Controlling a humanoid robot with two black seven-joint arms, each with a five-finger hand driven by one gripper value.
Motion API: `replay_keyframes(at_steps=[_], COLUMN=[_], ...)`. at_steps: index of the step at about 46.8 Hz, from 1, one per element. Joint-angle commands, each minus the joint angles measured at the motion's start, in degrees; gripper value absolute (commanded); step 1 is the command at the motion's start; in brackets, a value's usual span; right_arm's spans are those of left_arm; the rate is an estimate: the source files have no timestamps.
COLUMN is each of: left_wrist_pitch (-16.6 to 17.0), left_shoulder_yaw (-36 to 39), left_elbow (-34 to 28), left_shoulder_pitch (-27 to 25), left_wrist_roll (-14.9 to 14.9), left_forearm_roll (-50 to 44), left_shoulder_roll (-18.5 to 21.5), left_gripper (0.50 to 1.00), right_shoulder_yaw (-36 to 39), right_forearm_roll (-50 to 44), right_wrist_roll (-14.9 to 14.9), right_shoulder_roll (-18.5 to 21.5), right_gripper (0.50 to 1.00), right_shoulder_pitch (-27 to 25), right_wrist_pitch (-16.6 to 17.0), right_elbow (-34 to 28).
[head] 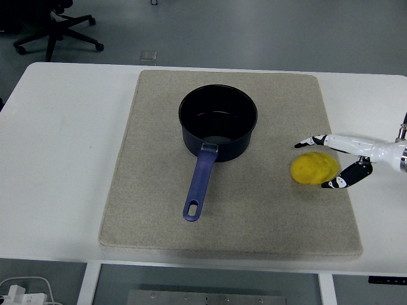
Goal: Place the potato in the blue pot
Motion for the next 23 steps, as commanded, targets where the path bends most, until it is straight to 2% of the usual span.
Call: replay_keyframes(at_steps=[1,16,21,23], left_wrist_pitch=[0.03,-0.05,-0.05,-0.05], left_shoulder_yaw=[0.00,0.00,0.00,0.00], left_elbow=[0.00,0.00,0.00,0.00], left_shoulder_pitch=[0.08,-0.01,0.08,-0.01], left_wrist_roll=[0.00,0.00,0.00,0.00], left_forearm_roll=[0.00,0.00,0.00,0.00], left_shoulder_roll=[0.00,0.00,0.00,0.00], left_gripper=[0.994,0.994,0.994,0.994], right_shoulder_yaw=[0.06,-0.02,-0.02,-0.02], right_forearm_roll=[-0.06,-0.85,-0.94,-0.94], right_wrist_roll=[0.00,0.00,0.00,0.00], right_shoulder_roll=[0.09,2.46,2.55,2.55], right_gripper=[0.842,0.829,0.779,0.742], right_shoulder_pitch=[-0.23,-1.46,-1.64,-1.64], right_wrist_pitch=[-0.24,-0.51,-0.86,-1.30], right_elbow=[-0.12,-1.70,-1.97,-1.97])
